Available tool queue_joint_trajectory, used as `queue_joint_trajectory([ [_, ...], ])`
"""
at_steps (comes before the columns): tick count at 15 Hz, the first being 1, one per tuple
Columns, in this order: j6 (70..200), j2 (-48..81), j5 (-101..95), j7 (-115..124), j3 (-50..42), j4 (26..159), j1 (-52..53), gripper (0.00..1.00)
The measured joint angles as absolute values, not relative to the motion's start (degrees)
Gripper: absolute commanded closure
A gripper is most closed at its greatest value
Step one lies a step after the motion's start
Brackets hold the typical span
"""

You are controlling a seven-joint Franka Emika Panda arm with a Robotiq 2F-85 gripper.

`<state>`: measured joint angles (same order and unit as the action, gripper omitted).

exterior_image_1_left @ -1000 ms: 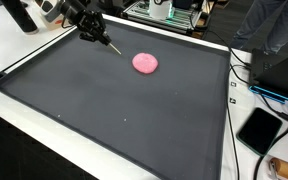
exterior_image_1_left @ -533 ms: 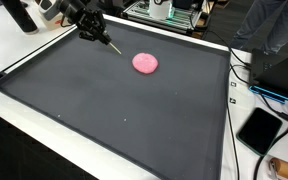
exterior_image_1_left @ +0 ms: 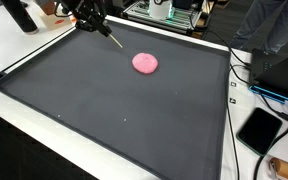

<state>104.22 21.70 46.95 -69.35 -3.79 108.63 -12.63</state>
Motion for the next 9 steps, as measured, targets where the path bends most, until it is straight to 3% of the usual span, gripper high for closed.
queue_joint_trajectory([
  [9, 104.11, 16.77, 35.92, -57.91, -2.97, 108.35, -7.92, 0.97],
])
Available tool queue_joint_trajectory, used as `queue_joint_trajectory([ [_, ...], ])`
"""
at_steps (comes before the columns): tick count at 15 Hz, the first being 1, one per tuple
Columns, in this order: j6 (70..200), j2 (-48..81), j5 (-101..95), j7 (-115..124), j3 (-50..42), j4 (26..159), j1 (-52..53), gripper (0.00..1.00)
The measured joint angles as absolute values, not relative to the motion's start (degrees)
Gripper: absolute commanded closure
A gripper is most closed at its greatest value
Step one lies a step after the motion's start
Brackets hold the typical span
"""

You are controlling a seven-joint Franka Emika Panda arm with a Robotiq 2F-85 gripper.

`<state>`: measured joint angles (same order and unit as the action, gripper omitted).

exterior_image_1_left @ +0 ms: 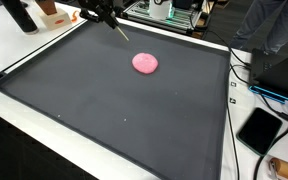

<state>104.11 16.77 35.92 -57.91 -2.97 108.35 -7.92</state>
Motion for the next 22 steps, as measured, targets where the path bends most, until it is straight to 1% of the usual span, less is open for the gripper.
queue_joint_trajectory([
  [12, 104.62, 13.06, 18.3, -41.89, 1.21, 108.02, -1.88, 0.97],
  [22, 111.83, 10.06, 7.86, -33.4, 4.06, 108.99, 1.84, 0.97],
])
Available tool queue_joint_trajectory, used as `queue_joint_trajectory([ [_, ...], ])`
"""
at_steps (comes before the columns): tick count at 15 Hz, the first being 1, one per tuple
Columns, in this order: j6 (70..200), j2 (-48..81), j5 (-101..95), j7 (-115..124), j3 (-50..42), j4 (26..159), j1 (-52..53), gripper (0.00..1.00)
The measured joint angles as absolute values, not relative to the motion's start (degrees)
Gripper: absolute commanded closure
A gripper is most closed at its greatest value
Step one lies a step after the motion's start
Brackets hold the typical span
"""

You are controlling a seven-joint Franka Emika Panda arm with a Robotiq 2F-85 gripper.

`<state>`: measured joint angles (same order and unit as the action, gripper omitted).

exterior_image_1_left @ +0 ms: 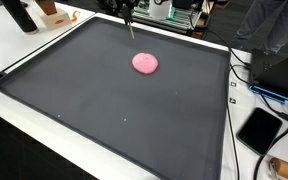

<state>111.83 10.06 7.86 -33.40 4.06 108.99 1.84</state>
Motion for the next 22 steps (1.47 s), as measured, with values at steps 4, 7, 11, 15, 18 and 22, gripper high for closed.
queue_joint_trajectory([
  [4, 112.46, 8.83, 4.28, -32.97, 4.91, 109.9, 2.84, 0.87],
  [7, 112.49, 8.59, 3.99, -32.97, 4.92, 110.0, 2.9, 0.87],
  [11, 112.53, 8.59, 3.96, -32.97, 4.92, 110.06, 2.9, 0.87],
  [15, 112.55, 8.59, 3.96, -32.97, 4.92, 110.07, 2.9, 0.97],
  [18, 112.55, 8.73, 3.7, -32.4, 4.99, 109.82, 2.99, 0.97],
  [22, 112.49, 9.48, -3.37, -20.84, 6.19, 109.83, 5.64, 0.97],
])
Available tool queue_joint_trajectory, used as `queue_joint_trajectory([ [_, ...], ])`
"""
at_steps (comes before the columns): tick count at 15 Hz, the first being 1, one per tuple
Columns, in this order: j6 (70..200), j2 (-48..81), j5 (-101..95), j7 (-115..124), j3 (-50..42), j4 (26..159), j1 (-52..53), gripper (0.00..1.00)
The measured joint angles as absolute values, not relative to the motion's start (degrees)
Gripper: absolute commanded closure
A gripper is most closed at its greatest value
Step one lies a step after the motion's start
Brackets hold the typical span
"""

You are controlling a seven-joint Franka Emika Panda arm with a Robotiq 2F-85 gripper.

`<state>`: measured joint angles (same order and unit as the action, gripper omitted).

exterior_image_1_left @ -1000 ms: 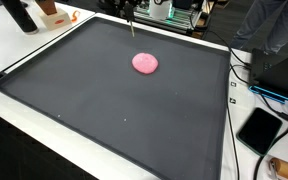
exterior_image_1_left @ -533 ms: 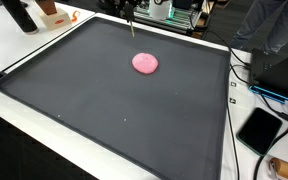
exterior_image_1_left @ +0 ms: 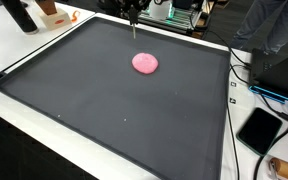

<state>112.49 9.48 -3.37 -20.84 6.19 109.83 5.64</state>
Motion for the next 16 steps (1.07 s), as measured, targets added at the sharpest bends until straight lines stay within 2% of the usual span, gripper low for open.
queue_joint_trajectory([
  [8, 108.32, 13.93, -17.87, 8.01, 10.37, 108.93, 16.21, 0.97],
  [16, 103.35, 22.08, -27.5, 28.44, 10.54, 104.27, 23.81, 0.97],
])
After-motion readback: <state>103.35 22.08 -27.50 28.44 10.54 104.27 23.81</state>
